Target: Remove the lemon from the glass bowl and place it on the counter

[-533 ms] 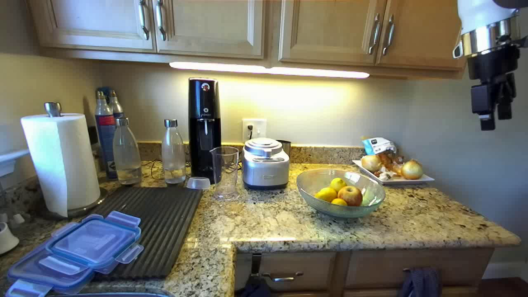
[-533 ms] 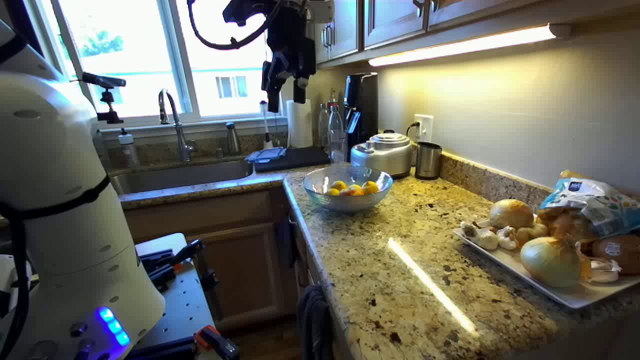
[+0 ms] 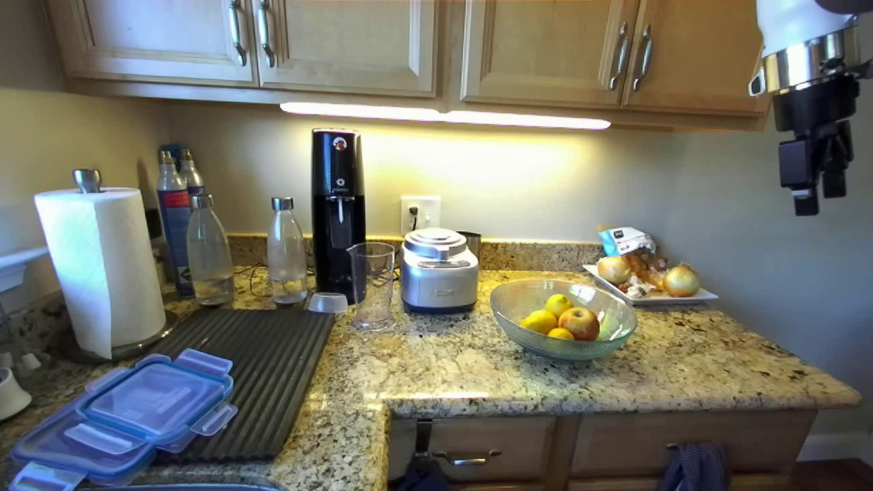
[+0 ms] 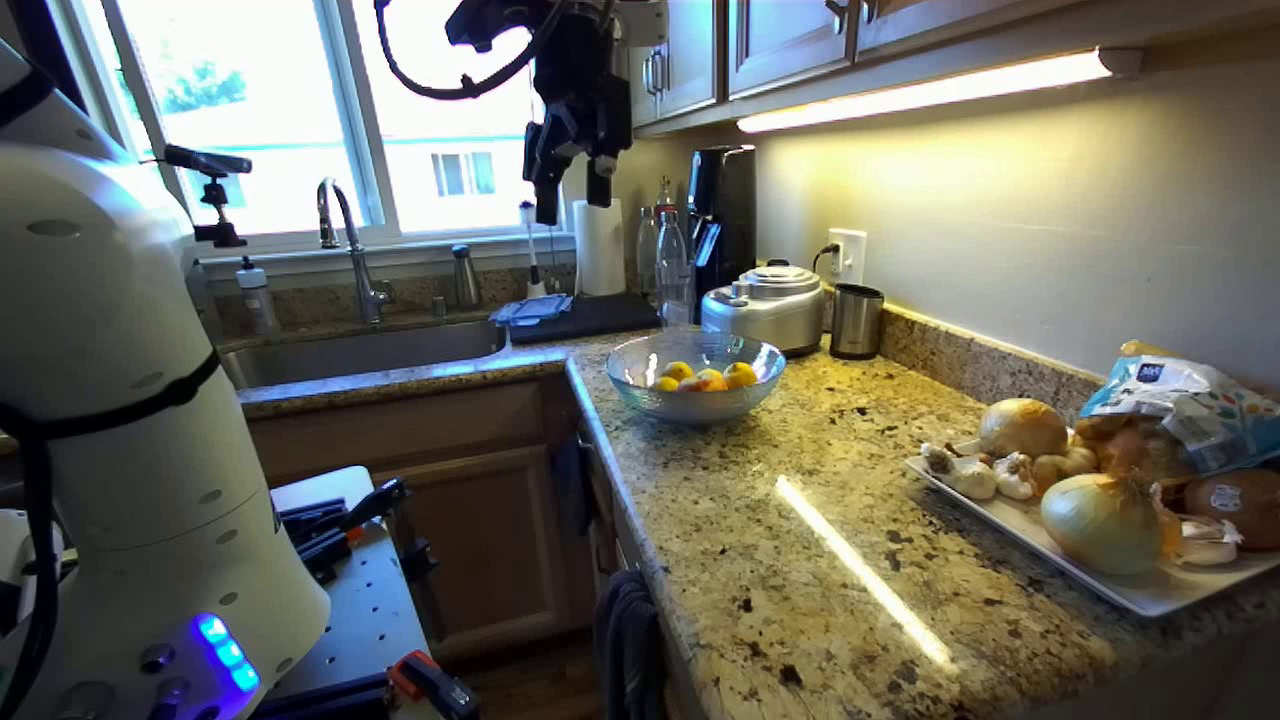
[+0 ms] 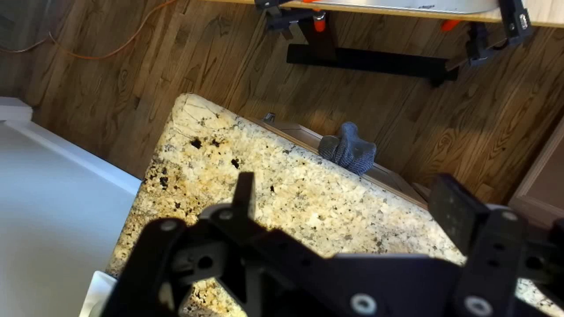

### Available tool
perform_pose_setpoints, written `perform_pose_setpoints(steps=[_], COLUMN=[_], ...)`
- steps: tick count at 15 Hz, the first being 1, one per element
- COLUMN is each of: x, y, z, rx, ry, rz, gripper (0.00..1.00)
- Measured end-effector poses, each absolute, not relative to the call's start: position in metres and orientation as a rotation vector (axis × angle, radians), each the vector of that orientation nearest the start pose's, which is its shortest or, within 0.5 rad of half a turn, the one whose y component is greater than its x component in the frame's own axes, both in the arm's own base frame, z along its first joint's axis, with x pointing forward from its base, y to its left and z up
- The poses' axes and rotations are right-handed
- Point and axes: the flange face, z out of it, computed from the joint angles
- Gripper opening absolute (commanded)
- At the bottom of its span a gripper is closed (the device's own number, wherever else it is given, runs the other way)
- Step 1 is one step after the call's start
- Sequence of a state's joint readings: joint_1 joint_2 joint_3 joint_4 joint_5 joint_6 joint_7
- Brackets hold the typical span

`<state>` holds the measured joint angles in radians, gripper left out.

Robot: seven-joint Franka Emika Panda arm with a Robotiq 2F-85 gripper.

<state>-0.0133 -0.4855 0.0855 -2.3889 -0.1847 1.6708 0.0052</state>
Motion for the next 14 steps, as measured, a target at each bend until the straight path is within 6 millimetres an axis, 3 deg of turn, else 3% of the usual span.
perform_pose_setpoints(steps=[4,8,14], x=[0.379,0.392,0.426], y=[0.012,0.014,0.022], z=[0.48,0.473,0.436], rx=[-3.342,-3.336,-3.322], ry=[-0.156,-0.156,-0.045], rz=[0.369,0.245,0.008], gripper=[1.0,1.0,1.0])
